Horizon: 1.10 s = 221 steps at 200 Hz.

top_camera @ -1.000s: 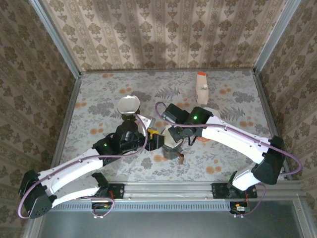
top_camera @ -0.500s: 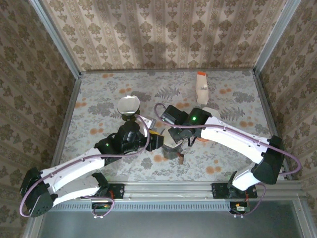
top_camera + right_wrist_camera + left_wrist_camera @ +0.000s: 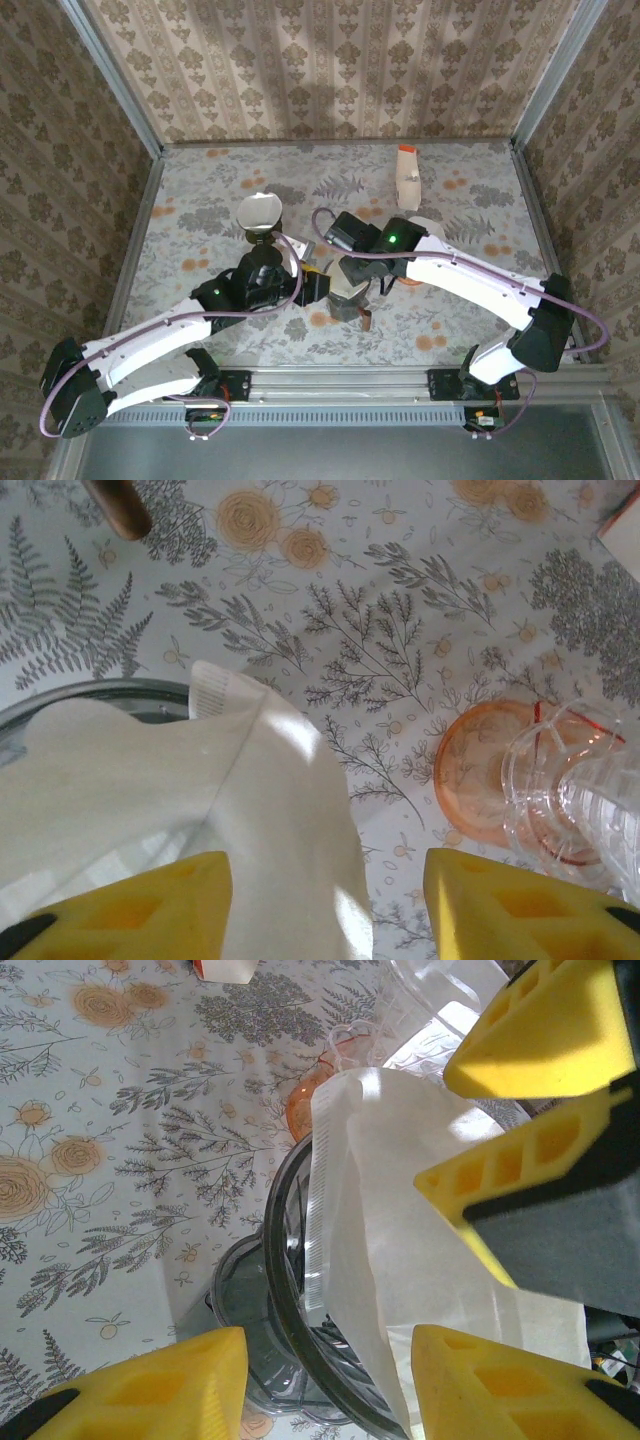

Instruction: Place the coffee filter in the dripper

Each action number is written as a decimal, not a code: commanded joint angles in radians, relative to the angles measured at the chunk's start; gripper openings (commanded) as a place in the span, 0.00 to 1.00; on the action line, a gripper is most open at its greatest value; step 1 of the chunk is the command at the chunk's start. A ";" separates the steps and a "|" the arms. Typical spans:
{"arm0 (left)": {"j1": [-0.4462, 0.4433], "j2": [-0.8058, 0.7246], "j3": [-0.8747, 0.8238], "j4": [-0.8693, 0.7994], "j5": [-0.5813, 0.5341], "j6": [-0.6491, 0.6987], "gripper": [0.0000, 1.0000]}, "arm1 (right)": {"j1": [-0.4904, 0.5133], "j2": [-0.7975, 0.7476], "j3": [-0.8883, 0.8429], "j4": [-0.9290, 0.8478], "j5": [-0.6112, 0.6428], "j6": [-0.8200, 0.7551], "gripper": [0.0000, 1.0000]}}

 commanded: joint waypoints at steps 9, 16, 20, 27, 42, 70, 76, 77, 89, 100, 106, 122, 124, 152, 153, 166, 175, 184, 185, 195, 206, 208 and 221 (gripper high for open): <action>0.003 0.006 -0.011 0.010 -0.001 -0.005 0.50 | -0.008 -0.019 0.022 -0.017 -0.042 0.032 0.64; 0.002 0.005 -0.013 0.009 0.000 -0.005 0.50 | -0.015 -0.008 0.023 -0.017 -0.072 0.039 0.65; 0.002 0.005 -0.013 0.011 0.001 -0.005 0.50 | -0.017 -0.001 0.023 -0.017 -0.085 0.041 0.66; 0.002 0.005 -0.013 0.010 0.001 -0.005 0.50 | -0.023 0.011 0.026 -0.019 -0.102 0.043 0.67; 0.002 0.008 -0.013 0.012 0.004 -0.004 0.50 | -0.030 0.029 0.028 -0.019 -0.122 0.044 0.68; 0.002 0.010 -0.016 0.019 0.006 -0.006 0.50 | -0.054 0.047 0.014 -0.013 -0.151 0.046 0.69; 0.001 0.010 -0.017 0.019 0.009 -0.006 0.50 | -0.058 0.049 0.010 -0.009 -0.154 0.048 0.70; 0.000 0.010 -0.017 0.019 0.009 -0.006 0.50 | -0.058 0.049 0.009 -0.009 -0.154 0.047 0.70; 0.001 0.011 -0.018 0.022 0.011 -0.006 0.50 | -0.061 0.054 0.000 -0.002 -0.157 0.046 0.70; 0.002 0.013 -0.019 0.024 0.013 -0.006 0.50 | -0.063 0.062 -0.004 0.002 -0.159 0.046 0.70; 0.002 0.013 -0.019 0.025 0.013 -0.006 0.50 | -0.064 0.067 -0.007 0.005 -0.160 0.047 0.70; 0.003 0.016 -0.018 0.028 0.014 -0.006 0.50 | -0.067 0.080 -0.013 0.014 -0.162 0.046 0.70; 0.003 0.017 -0.018 0.028 0.014 -0.006 0.50 | -0.067 0.082 -0.013 0.016 -0.163 0.047 0.70; 0.002 0.020 -0.016 0.029 0.017 -0.006 0.50 | -0.074 0.095 -0.025 0.029 -0.163 0.047 0.71; 0.002 0.020 -0.017 0.029 0.017 -0.006 0.50 | -0.074 0.095 -0.026 0.030 -0.164 0.047 0.71; 0.002 0.021 -0.017 0.029 0.017 -0.006 0.50 | -0.076 0.096 -0.033 0.037 -0.164 0.047 0.71; 0.002 0.020 -0.018 0.029 0.017 -0.006 0.50 | -0.076 0.098 -0.039 0.041 -0.162 0.048 0.71; 0.002 0.021 -0.018 0.031 0.017 -0.006 0.50 | -0.078 0.097 -0.045 0.045 -0.164 0.050 0.71; 0.002 0.022 -0.018 0.030 0.017 -0.006 0.50 | -0.078 0.097 -0.046 0.046 -0.164 0.050 0.71; 0.002 0.022 -0.018 0.031 0.017 -0.007 0.50 | -0.079 0.095 -0.054 0.052 -0.162 0.051 0.71; 0.002 0.022 -0.019 0.031 0.017 -0.007 0.50 | -0.081 0.096 -0.063 0.056 -0.163 0.052 0.71; 0.003 0.022 -0.019 0.032 0.018 -0.007 0.50 | -0.081 0.096 -0.064 0.057 -0.163 0.052 0.71; 0.003 0.023 -0.019 0.032 0.019 -0.010 0.50 | -0.082 0.097 -0.073 0.064 -0.164 0.055 0.71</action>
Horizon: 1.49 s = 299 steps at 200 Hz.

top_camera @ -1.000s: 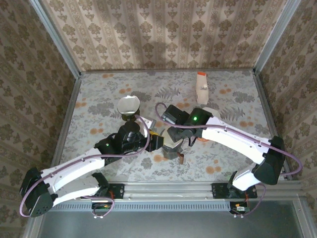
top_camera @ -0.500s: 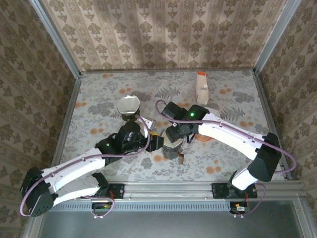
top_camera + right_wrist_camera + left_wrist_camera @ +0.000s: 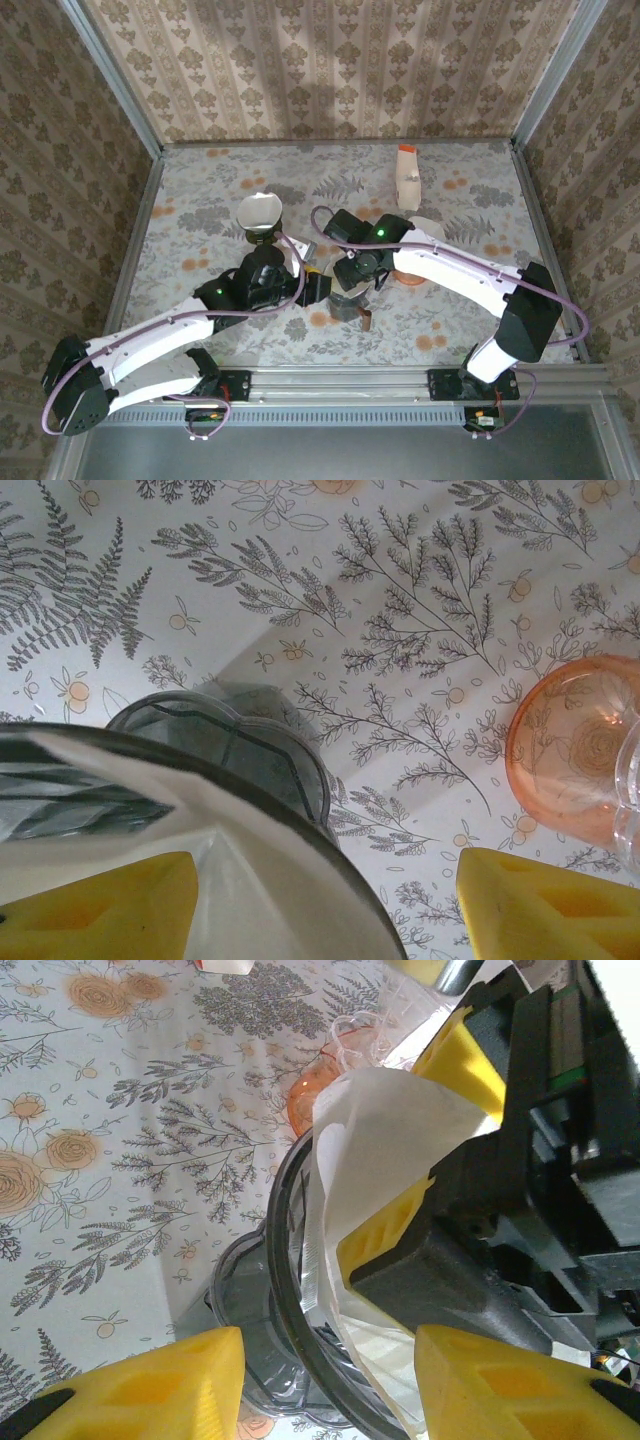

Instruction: Place the coffee filter in the dripper

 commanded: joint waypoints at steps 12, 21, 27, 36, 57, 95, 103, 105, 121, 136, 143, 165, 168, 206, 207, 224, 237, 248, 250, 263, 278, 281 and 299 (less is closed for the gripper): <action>0.004 0.003 -0.013 0.016 0.014 -0.009 0.50 | -0.007 0.014 -0.029 0.023 -0.009 0.027 0.71; 0.004 0.003 -0.013 0.015 0.014 -0.010 0.50 | -0.007 0.016 -0.032 0.028 -0.010 0.026 0.71; 0.005 0.002 -0.013 0.015 0.015 -0.011 0.50 | -0.007 0.018 -0.036 0.031 -0.010 0.029 0.71; 0.005 -0.001 -0.013 0.015 0.015 -0.015 0.52 | -0.008 0.020 -0.040 0.035 -0.011 0.029 0.71; 0.006 -0.022 -0.019 0.024 0.017 -0.024 0.57 | -0.007 0.027 -0.050 0.046 -0.013 0.031 0.71; 0.024 -0.064 -0.039 0.040 0.014 -0.042 0.64 | -0.008 0.037 -0.068 0.062 -0.012 0.034 0.71; 0.029 -0.070 -0.045 0.045 0.015 -0.048 0.65 | -0.008 0.039 -0.073 0.066 -0.014 0.036 0.71; 0.030 -0.071 -0.046 0.046 0.015 -0.048 0.65 | -0.008 0.040 -0.073 0.067 -0.014 0.036 0.71; 0.040 -0.078 -0.057 0.060 0.020 -0.059 0.67 | -0.008 0.043 -0.080 0.072 -0.015 0.039 0.71; 0.047 -0.080 -0.063 0.074 0.031 -0.068 0.69 | -0.008 0.045 -0.085 0.076 -0.015 0.041 0.71; 0.049 -0.079 -0.065 0.080 0.035 -0.070 0.71 | -0.008 0.046 -0.087 0.077 -0.014 0.041 0.71; 0.055 -0.073 -0.069 0.098 0.044 -0.072 0.76 | -0.008 0.049 -0.092 0.079 -0.013 0.042 0.71; 0.056 -0.072 -0.068 0.099 0.046 -0.072 0.76 | -0.007 0.050 -0.092 0.079 -0.014 0.042 0.71; 0.060 -0.045 -0.059 0.097 0.051 -0.073 0.71 | -0.007 0.049 -0.094 0.080 -0.012 0.042 0.71; 0.061 -0.045 -0.059 0.096 0.050 -0.073 0.71 | -0.007 0.049 -0.094 0.080 -0.012 0.042 0.71; 0.060 -0.040 -0.058 0.087 0.043 -0.072 0.68 | -0.008 0.046 -0.092 0.082 -0.013 0.044 0.71; 0.062 -0.034 -0.056 0.085 0.039 -0.072 0.68 | -0.007 0.042 -0.090 0.082 -0.014 0.043 0.71; 0.063 -0.030 -0.054 0.081 0.035 -0.071 0.68 | -0.008 0.042 -0.090 0.082 -0.013 0.044 0.71; 0.063 -0.028 -0.054 0.081 0.035 -0.072 0.68 | -0.008 0.042 -0.091 0.082 -0.013 0.044 0.71; 0.062 -0.023 -0.052 0.080 0.038 -0.070 0.64 | -0.007 0.040 -0.091 0.082 -0.015 0.043 0.71; 0.062 -0.018 -0.051 0.075 0.041 -0.070 0.61 | -0.007 0.035 -0.088 0.082 -0.013 0.043 0.71; 0.062 -0.018 -0.051 0.075 0.043 -0.070 0.61 | -0.007 0.034 -0.087 0.082 -0.014 0.043 0.71; 0.063 -0.017 -0.052 0.072 0.047 -0.071 0.59 | -0.007 0.023 -0.077 0.085 -0.011 0.039 0.71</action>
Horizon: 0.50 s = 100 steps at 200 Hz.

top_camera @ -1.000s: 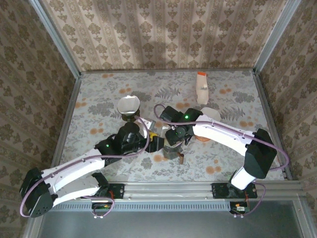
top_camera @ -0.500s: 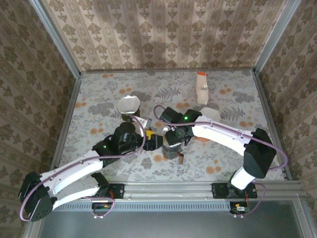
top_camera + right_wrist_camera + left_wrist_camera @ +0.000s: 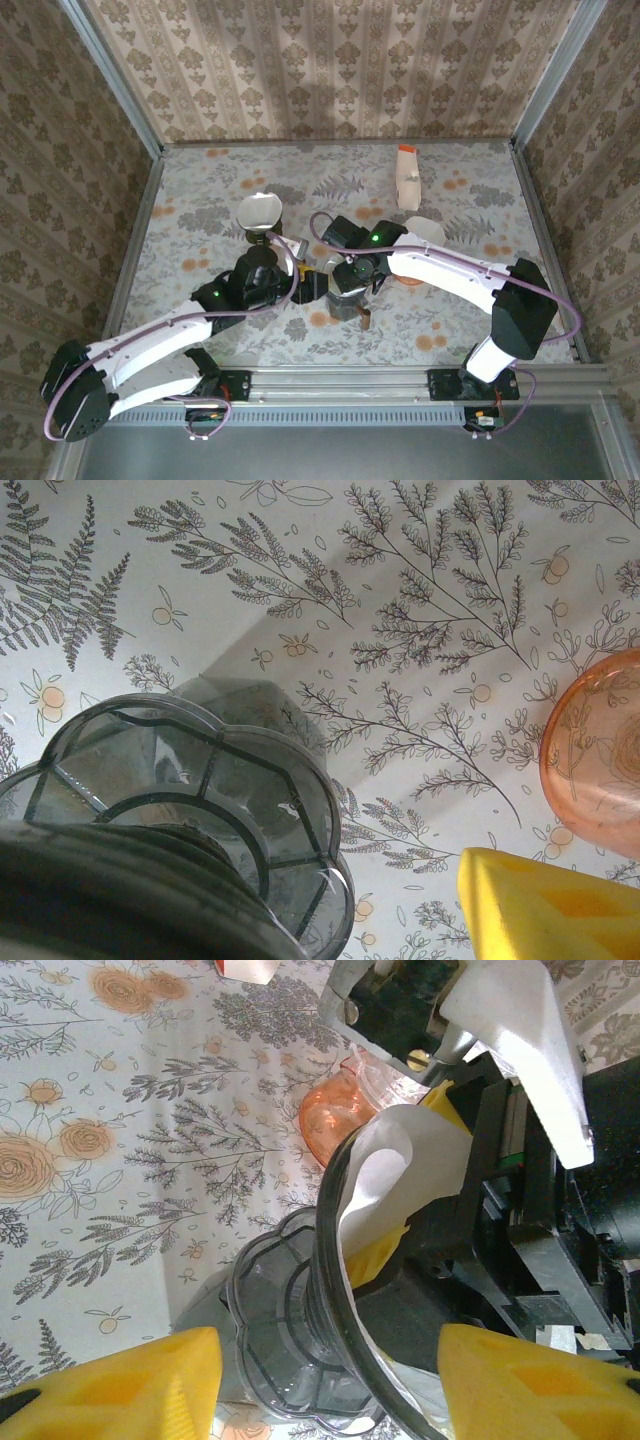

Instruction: Place the coffee filter in the dripper

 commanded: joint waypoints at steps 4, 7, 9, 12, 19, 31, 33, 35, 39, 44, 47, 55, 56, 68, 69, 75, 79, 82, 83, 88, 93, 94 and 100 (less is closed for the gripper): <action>0.009 0.005 0.008 0.001 0.014 -0.004 0.58 | -0.005 -0.006 -0.006 0.006 0.005 0.012 0.71; 0.009 0.006 0.007 0.001 0.014 -0.005 0.58 | -0.005 -0.009 -0.004 0.007 0.006 0.011 0.71; 0.008 0.006 0.007 0.001 0.014 -0.005 0.58 | -0.004 -0.010 -0.003 0.007 0.006 0.009 0.72; 0.008 0.004 0.006 0.001 0.015 -0.006 0.58 | -0.005 -0.013 0.000 0.007 0.007 0.008 0.72; 0.008 0.004 0.003 0.001 0.015 -0.008 0.57 | -0.005 -0.019 0.004 0.007 0.009 0.006 0.72; 0.008 0.004 -0.001 0.001 0.015 -0.011 0.56 | -0.005 -0.028 0.011 0.007 0.011 0.003 0.72; 0.007 0.004 -0.002 0.001 0.015 -0.012 0.56 | -0.005 -0.030 0.013 0.006 0.012 0.002 0.72; 0.007 0.004 -0.002 0.001 0.015 -0.012 0.56 | -0.005 -0.031 0.014 0.006 0.012 0.001 0.72; 0.007 0.004 -0.003 0.002 0.016 -0.013 0.56 | -0.005 -0.034 0.017 0.006 0.012 0.000 0.72; 0.007 0.004 -0.004 0.003 0.015 -0.013 0.55 | -0.004 -0.039 0.021 0.006 0.013 -0.001 0.72; 0.006 0.004 -0.004 0.003 0.015 -0.013 0.55 | -0.005 -0.041 0.023 0.004 0.014 -0.002 0.72; 0.004 0.006 -0.004 0.002 0.015 -0.013 0.55 | -0.005 -0.047 0.032 0.000 0.015 -0.004 0.72; 0.005 0.006 -0.004 0.002 0.015 -0.013 0.54 | -0.005 -0.048 0.032 -0.001 0.015 -0.005 0.72; 0.004 0.011 -0.004 0.002 0.014 -0.014 0.54 | -0.005 -0.062 0.043 -0.006 0.021 -0.004 0.72; 0.003 0.011 -0.004 0.002 0.014 -0.014 0.54 | -0.005 -0.063 0.043 -0.006 0.021 -0.004 0.72; 0.002 0.012 -0.004 0.004 0.014 -0.014 0.54 | -0.004 -0.071 0.046 -0.010 0.024 -0.004 0.73; 0.002 0.013 -0.004 0.004 0.014 -0.015 0.54 | -0.005 -0.076 0.049 -0.013 0.027 -0.004 0.73; 0.002 0.014 -0.004 0.004 0.014 -0.016 0.54 | -0.004 -0.079 0.052 -0.016 0.029 -0.004 0.73; 0.002 0.014 -0.004 0.004 0.014 -0.016 0.54 | -0.004 -0.080 0.054 -0.017 0.029 -0.004 0.73; 0.002 0.015 -0.004 0.004 0.014 -0.016 0.54 | -0.005 -0.085 0.058 -0.024 0.032 -0.004 0.73; 0.001 0.016 -0.004 0.004 0.014 -0.016 0.53 | -0.005 -0.090 0.063 -0.030 0.034 -0.003 0.73; 0.001 0.016 -0.004 0.004 0.014 -0.016 0.53 | -0.004 -0.093 0.063 -0.031 0.034 -0.003 0.73; 0.001 0.015 -0.006 0.004 0.014 -0.016 0.54 | -0.005 -0.101 0.066 -0.035 0.035 -0.002 0.73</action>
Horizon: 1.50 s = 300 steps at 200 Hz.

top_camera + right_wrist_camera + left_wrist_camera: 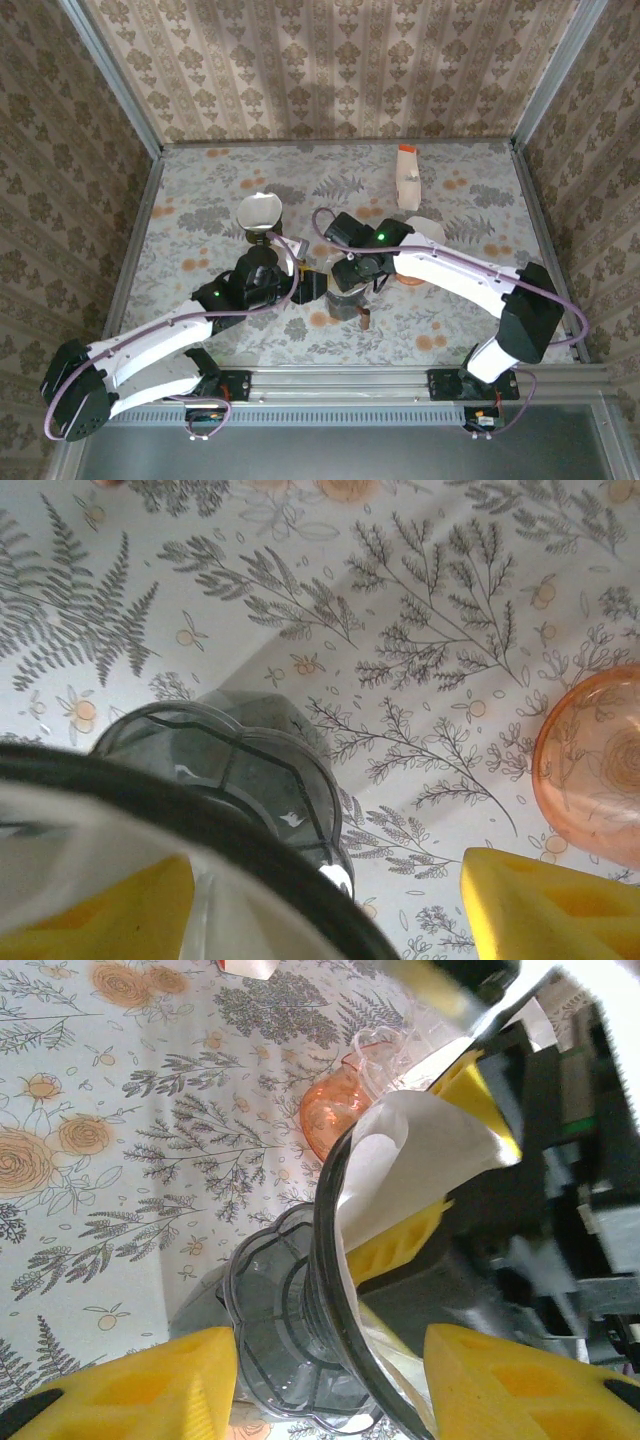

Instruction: Place the coffee filter in the dripper

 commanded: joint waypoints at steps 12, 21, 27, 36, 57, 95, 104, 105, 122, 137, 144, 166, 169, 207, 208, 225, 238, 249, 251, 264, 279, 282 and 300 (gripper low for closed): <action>0.001 0.013 -0.007 0.007 0.010 -0.013 0.53 | -0.005 -0.073 0.049 -0.050 0.034 0.006 0.73; 0.000 0.013 -0.009 0.008 0.010 -0.014 0.54 | -0.004 -0.086 0.051 -0.059 0.042 0.008 0.73; 0.001 0.013 -0.010 0.009 0.008 -0.015 0.54 | -0.004 -0.093 0.051 -0.066 0.049 0.010 0.73; 0.001 0.013 -0.009 0.011 0.008 -0.016 0.53 | -0.004 -0.104 0.051 -0.075 0.057 0.008 0.73; 0.000 0.014 -0.010 0.014 0.008 -0.016 0.53 | -0.005 -0.125 0.045 -0.094 0.077 0.009 0.70; 0.001 0.014 -0.013 0.016 0.010 -0.018 0.53 | -0.004 -0.151 0.023 -0.111 0.113 0.016 0.64; 0.000 0.013 -0.012 0.015 0.010 -0.018 0.53 | -0.005 -0.153 0.022 -0.112 0.125 0.014 0.62; 0.000 0.014 -0.013 0.015 0.010 -0.018 0.53 | -0.005 -0.153 0.021 -0.112 0.125 0.014 0.61; -0.002 0.013 -0.013 0.016 0.010 -0.018 0.53 | -0.005 -0.144 0.024 -0.116 0.140 0.012 0.58; -0.002 0.012 -0.014 0.015 0.010 -0.019 0.52 | -0.006 -0.134 0.029 -0.118 0.148 0.011 0.56; -0.001 0.011 -0.015 0.014 0.008 -0.019 0.53 | -0.005 -0.132 0.032 -0.118 0.149 0.008 0.56; -0.001 0.005 -0.017 0.014 0.007 -0.021 0.53 | -0.005 -0.138 0.039 -0.089 0.128 -0.013 0.59; -0.002 0.005 -0.018 0.014 0.007 -0.020 0.53 | -0.005 -0.143 0.038 -0.080 0.120 -0.018 0.60; -0.002 0.008 -0.019 0.018 0.007 -0.022 0.53 | -0.003 -0.131 0.054 -0.008 0.008 -0.063 0.68; -0.001 0.008 -0.018 0.018 0.007 -0.022 0.52 | -0.003 -0.129 0.056 -0.008 0.008 -0.064 0.68; -0.001 0.004 -0.019 0.018 0.007 -0.022 0.53 | -0.005 -0.100 0.072 -0.008 0.021 -0.064 0.70; -0.001 0.002 -0.020 0.015 0.005 -0.022 0.53 | -0.005 -0.081 0.082 -0.005 0.042 -0.063 0.70; -0.001 0.002 -0.021 0.014 0.005 -0.022 0.53 | -0.006 -0.069 0.090 0.001 0.055 -0.059 0.71; -0.001 0.001 -0.021 0.014 0.005 -0.022 0.53 | -0.006 -0.066 0.091 0.001 0.057 -0.057 0.71; -0.002 0.000 -0.019 0.012 0.006 -0.021 0.52 | -0.010 -0.052 0.097 0.010 0.066 -0.050 0.71; -0.002 0.002 -0.018 0.013 0.007 -0.021 0.53 | -0.012 -0.036 0.103 0.016 0.074 -0.045 0.71; -0.002 0.002 -0.018 0.013 0.007 -0.021 0.53 | -0.012 -0.032 0.103 0.016 0.075 -0.046 0.71; -0.003 0.005 -0.019 0.014 0.008 -0.021 0.53 | -0.016 -0.016 0.108 0.017 0.087 -0.040 0.70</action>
